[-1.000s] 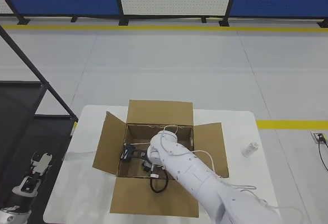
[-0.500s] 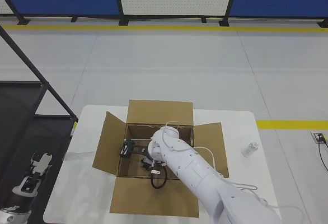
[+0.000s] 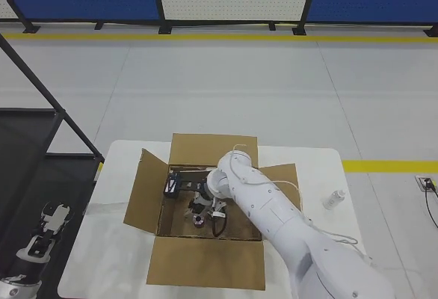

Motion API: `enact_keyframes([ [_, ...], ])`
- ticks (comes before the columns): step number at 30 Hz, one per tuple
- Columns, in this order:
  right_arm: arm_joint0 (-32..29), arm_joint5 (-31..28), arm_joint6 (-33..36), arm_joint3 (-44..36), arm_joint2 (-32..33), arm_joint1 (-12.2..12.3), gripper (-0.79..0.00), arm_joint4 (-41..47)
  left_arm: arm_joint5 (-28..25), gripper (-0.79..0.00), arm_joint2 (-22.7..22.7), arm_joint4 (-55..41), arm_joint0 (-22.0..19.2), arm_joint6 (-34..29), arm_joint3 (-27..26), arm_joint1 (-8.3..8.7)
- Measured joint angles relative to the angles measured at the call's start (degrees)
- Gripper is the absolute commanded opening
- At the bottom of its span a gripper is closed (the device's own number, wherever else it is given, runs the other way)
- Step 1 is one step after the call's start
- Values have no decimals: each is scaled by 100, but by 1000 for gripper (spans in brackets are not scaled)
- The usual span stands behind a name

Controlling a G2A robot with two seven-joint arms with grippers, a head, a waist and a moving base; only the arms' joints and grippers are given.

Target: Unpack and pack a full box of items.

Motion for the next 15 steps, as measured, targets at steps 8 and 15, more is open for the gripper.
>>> enact_keyframes([
  [8, 100, -403, -504, -209, 117, 327, -71, -199, 0, 0, 0, 0, 0, 0, 0, 0],
  [15, 286, -190, -1331, -342, 337, 813, -62, -517, 0, 0, 0, 0, 0, 0, 0, 0],
])
